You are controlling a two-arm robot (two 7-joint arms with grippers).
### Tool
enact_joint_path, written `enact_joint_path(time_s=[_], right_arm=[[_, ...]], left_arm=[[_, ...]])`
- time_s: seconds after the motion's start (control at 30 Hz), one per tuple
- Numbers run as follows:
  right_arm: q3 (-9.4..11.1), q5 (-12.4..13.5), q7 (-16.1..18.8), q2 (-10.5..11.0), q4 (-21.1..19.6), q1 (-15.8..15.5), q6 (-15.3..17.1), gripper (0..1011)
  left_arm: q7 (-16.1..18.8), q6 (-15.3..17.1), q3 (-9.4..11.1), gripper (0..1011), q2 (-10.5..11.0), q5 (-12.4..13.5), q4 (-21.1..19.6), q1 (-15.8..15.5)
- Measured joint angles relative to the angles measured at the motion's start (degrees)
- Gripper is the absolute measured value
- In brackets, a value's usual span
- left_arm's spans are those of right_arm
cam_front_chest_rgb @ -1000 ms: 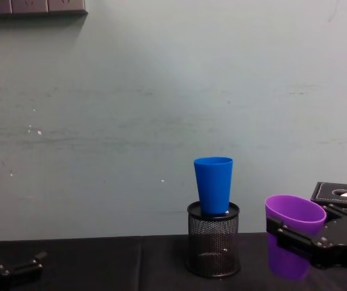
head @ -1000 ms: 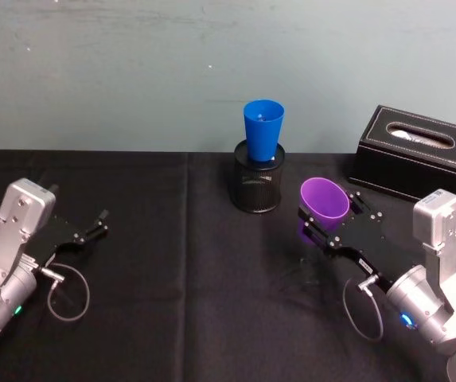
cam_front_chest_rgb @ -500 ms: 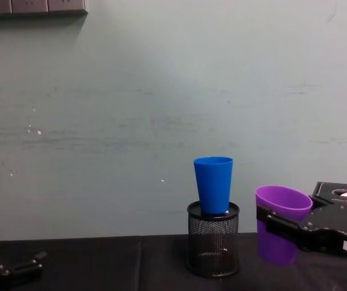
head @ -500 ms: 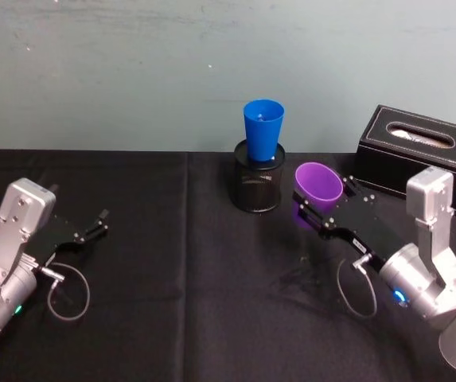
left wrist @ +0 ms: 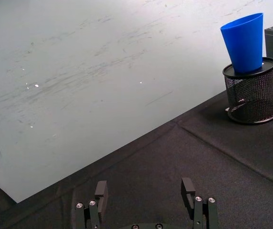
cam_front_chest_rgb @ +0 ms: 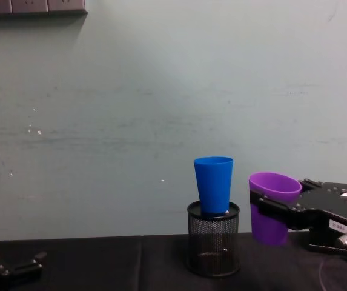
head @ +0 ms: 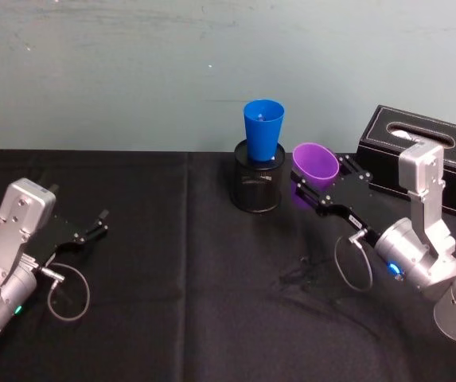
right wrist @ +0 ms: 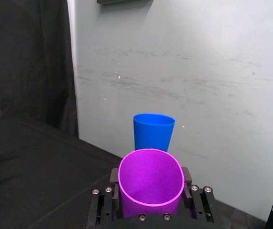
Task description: Pick up one cup with a gripper and tap it against the other cup.
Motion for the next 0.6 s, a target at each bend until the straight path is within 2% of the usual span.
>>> enact_joint_path(time_s=[0.37,0.6], right_arm=[[-0.9,0.0,1.6,-0.5,3.7,3.9,-0.7,733],[-1.1,1.0,3.9,-1.3,8.5,6.7,-3.7,733]], left_arm=[[0.0,0.0,0.0,1012,0.0,0.0,0.0,0.0],[0.0,0.0,0.0,1011,0.0,0.0,0.0,0.0]])
